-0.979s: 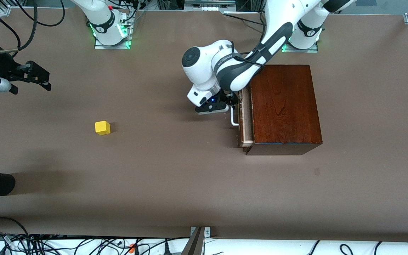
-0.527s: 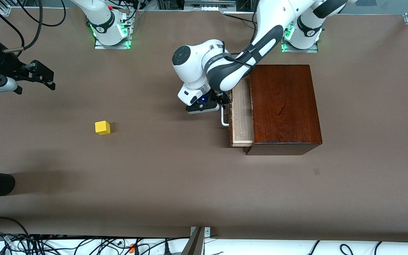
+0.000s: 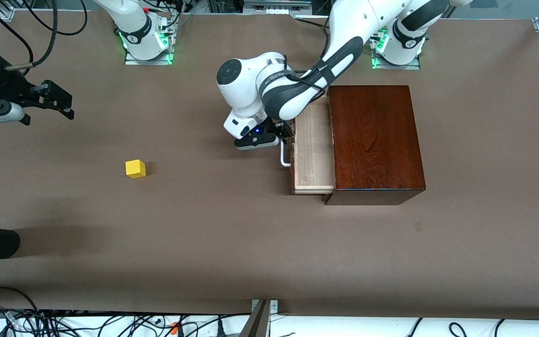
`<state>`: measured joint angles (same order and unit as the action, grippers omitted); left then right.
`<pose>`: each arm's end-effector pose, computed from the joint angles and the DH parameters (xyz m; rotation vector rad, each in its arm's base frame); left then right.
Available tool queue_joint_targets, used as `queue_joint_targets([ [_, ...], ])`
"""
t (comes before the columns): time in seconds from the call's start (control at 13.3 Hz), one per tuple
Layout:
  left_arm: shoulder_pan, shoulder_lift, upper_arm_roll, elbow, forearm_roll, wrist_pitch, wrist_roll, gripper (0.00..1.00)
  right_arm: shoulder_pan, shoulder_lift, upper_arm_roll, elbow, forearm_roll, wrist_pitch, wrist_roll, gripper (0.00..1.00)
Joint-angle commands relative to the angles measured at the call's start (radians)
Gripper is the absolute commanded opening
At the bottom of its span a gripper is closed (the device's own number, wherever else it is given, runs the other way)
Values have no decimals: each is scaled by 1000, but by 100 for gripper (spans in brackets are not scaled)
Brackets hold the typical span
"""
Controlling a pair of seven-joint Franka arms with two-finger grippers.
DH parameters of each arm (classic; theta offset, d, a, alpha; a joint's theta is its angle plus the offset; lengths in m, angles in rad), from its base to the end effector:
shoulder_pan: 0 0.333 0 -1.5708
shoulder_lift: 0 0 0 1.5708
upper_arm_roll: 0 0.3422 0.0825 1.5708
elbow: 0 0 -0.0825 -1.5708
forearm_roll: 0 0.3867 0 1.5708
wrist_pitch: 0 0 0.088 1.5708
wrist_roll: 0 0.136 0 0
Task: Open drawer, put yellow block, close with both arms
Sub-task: 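Pull the drawer open by its handle with the left gripper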
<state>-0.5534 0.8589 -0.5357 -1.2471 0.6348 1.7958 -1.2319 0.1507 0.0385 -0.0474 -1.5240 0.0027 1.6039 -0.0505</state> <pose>0.4853 -0.5693 0.2641 -2.8836 -0.0810 -0.1402 0.5720 0.0602 0.6253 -3.1297 -0.2412 -0.0650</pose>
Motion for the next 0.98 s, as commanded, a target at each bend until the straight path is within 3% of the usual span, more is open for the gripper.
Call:
queue_joint_targets([
  [0.0,-39,75,-15,121,20,27,-32,100,3,9,0,22,10,-4,3,100],
  [0.53,-31,51,-20,152,10,41,-21,100,0,9,-5,22,11,-10,3,100],
  [0.68,4,-13,-32,153,-67,-48,24,100,-7,9,-6,22,13,1,3,100],
  [0.9,97,-188,-30,134,-229,-122,129,100,-8,29,-8,24,16,25,1,100],
])
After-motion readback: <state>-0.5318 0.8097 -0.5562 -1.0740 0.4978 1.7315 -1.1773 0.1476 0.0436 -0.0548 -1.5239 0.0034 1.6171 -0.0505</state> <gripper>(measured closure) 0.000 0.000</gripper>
